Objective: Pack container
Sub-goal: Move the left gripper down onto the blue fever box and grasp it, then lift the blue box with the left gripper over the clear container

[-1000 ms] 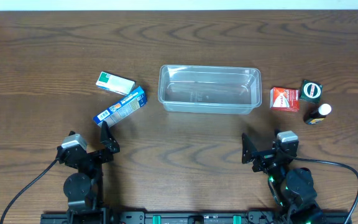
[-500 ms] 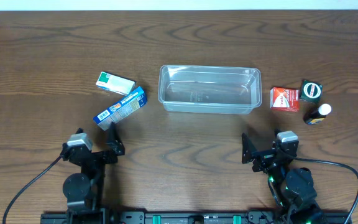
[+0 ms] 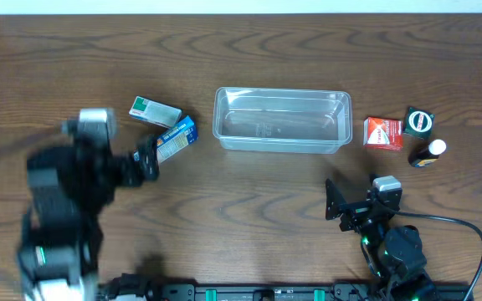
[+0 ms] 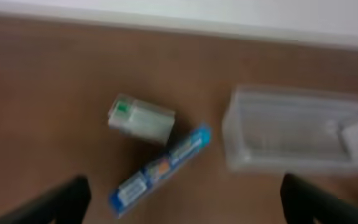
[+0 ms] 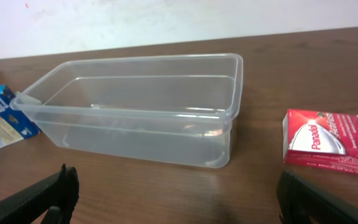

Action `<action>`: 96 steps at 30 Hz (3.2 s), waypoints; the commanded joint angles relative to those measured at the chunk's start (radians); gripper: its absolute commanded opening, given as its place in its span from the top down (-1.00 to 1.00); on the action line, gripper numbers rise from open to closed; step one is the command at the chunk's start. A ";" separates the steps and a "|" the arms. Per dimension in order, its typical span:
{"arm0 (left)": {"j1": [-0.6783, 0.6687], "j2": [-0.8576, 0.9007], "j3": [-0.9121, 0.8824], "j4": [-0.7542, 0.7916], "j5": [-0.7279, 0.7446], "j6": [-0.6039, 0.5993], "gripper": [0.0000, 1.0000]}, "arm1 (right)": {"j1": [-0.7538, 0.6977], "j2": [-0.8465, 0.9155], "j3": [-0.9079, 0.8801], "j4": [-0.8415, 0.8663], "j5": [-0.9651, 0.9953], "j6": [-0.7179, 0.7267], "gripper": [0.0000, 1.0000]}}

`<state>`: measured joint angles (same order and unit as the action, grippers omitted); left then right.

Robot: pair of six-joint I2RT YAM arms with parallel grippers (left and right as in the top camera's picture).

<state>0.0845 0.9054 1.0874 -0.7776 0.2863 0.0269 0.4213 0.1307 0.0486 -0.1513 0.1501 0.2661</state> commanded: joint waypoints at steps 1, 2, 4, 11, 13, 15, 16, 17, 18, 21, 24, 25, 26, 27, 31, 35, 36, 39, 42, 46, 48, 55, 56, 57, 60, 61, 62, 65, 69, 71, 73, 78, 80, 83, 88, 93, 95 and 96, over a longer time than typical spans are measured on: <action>0.006 0.231 0.195 -0.157 0.012 0.083 -0.96 | 0.005 -0.002 -0.004 0.002 0.003 -0.013 -0.98; 0.006 0.298 0.246 -0.215 0.012 0.103 -0.96 | 0.005 -0.002 -0.004 0.002 0.003 -0.013 -0.99; 0.006 0.393 0.310 -0.286 0.012 0.156 -0.96 | 0.005 -0.002 -0.004 0.002 0.003 -0.013 -0.98; 0.006 0.597 0.338 -0.283 0.013 0.190 -0.96 | 0.005 -0.002 -0.004 0.002 0.003 -0.013 -0.99; 0.006 0.636 0.338 -0.269 0.013 0.190 -0.96 | 0.005 -0.002 -0.004 0.002 0.003 -0.013 -0.98; 0.006 0.666 0.337 -0.272 0.007 0.193 -0.96 | 0.005 -0.002 -0.004 0.002 0.003 -0.013 -0.98; 0.007 0.679 0.334 -0.264 0.001 0.211 -0.96 | 0.005 -0.002 -0.004 0.002 0.003 -0.013 -0.98; 0.007 0.692 0.333 -0.265 0.000 0.235 -0.96 | 0.005 -0.002 -0.004 0.002 0.003 -0.013 -0.98; 0.007 0.700 0.333 -0.265 0.002 0.259 -0.96 | 0.005 -0.002 -0.004 0.002 0.003 -0.013 -0.99; 0.003 0.713 0.333 -0.264 0.001 0.350 -0.96 | 0.005 -0.002 -0.004 0.002 0.003 -0.013 -0.99; -0.003 0.716 0.332 -0.242 0.002 0.467 -0.96 | 0.005 -0.002 -0.004 0.002 0.003 -0.013 -0.99; -0.005 0.720 0.331 -0.227 0.002 0.495 -0.96 | 0.005 -0.002 -0.004 0.002 0.003 -0.013 -0.99; -0.009 0.723 0.330 -0.217 0.002 0.517 -0.96 | 0.005 -0.002 -0.004 0.002 0.003 -0.013 -0.98; -0.014 0.727 0.330 -0.211 0.001 0.537 -0.96 | 0.005 -0.002 -0.004 0.002 0.003 -0.013 -0.98; -0.042 0.754 0.329 -0.208 0.001 0.572 -0.97 | 0.005 -0.002 -0.004 0.002 0.003 -0.013 -0.98; -0.067 0.786 0.328 -0.207 -0.002 0.584 -0.98 | 0.005 -0.002 -0.004 0.002 0.003 -0.013 -0.99; -0.071 0.794 0.328 -0.207 -0.008 0.587 -0.99 | 0.005 -0.002 -0.004 0.002 0.003 -0.013 -0.98; -0.075 0.825 0.327 -0.209 -0.011 0.601 -0.89 | 0.005 -0.002 -0.004 0.002 0.003 -0.013 -0.99; -0.075 0.854 0.327 -0.212 -0.014 0.601 -0.76 | 0.005 -0.002 -0.004 0.002 0.003 -0.013 -0.99; -0.075 0.883 0.326 -0.212 -0.028 0.601 -0.46 | 0.005 -0.002 -0.004 0.002 0.003 -0.013 -0.99; -0.075 0.888 0.325 -0.212 -0.029 0.601 -0.31 | 0.005 -0.002 -0.004 0.002 0.003 -0.013 -0.98; -0.076 0.888 0.312 -0.216 -0.029 0.600 -0.15 | 0.005 -0.002 -0.004 0.002 0.003 -0.013 -0.98; -0.076 0.888 0.306 -0.216 -0.029 0.600 -0.14 | 0.005 -0.002 -0.004 0.002 0.003 -0.013 -0.98; -0.076 0.888 0.301 -0.217 -0.029 0.600 -0.14 | 0.005 -0.002 -0.004 0.002 0.003 -0.013 -0.99; -0.076 0.888 0.282 -0.216 -0.029 0.601 -0.11 | 0.005 -0.002 -0.004 0.002 0.003 -0.013 -0.99; -0.076 0.888 0.275 -0.215 -0.029 0.601 -0.11 | 0.005 -0.002 -0.004 0.002 0.003 -0.013 -0.99; -0.076 0.888 0.270 -0.215 -0.029 0.601 -0.11 | 0.005 -0.002 -0.004 0.002 0.003 -0.013 -0.99; -0.076 0.888 0.257 -0.211 -0.034 0.601 -0.11 | 0.005 -0.002 -0.004 0.002 0.003 -0.013 -0.99; -0.076 0.888 0.257 -0.216 -0.037 0.601 -0.02 | 0.005 -0.002 -0.004 0.002 0.003 -0.013 -0.98; -0.076 0.888 0.257 -0.220 -0.037 0.601 0.08 | 0.005 -0.002 -0.004 0.002 0.003 -0.013 -0.98; -0.076 0.888 0.257 -0.220 -0.037 0.601 0.13 | 0.005 -0.002 -0.004 0.002 0.003 -0.013 -0.98; -0.076 0.888 0.257 -0.219 -0.037 0.601 0.18 | 0.005 -0.002 -0.004 0.002 0.003 -0.013 -0.99; -0.076 0.888 0.257 -0.219 -0.037 0.601 0.22 | 0.005 -0.002 -0.004 0.002 0.003 -0.013 -0.98; -0.076 0.888 0.257 -0.219 -0.037 0.601 0.26 | 0.005 -0.002 -0.004 0.002 0.003 -0.013 -0.98; -0.076 0.888 0.257 -0.214 -0.051 0.601 0.33 | 0.005 -0.002 -0.004 0.002 0.003 -0.013 -0.99; -0.076 0.888 0.257 -0.202 -0.052 0.601 0.40 | 0.005 -0.002 -0.004 0.002 0.003 -0.013 -0.98; -0.076 0.888 0.257 -0.200 -0.053 0.601 0.41 | 0.005 -0.002 -0.004 0.002 0.003 -0.013 -0.99; -0.076 0.888 0.257 -0.199 -0.058 0.601 0.42 | 0.005 -0.002 -0.004 0.002 0.003 -0.013 -0.98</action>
<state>0.0101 1.7844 1.3502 -0.9779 0.2428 0.6254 0.4213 0.1307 0.0486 -0.1501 0.1505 0.2661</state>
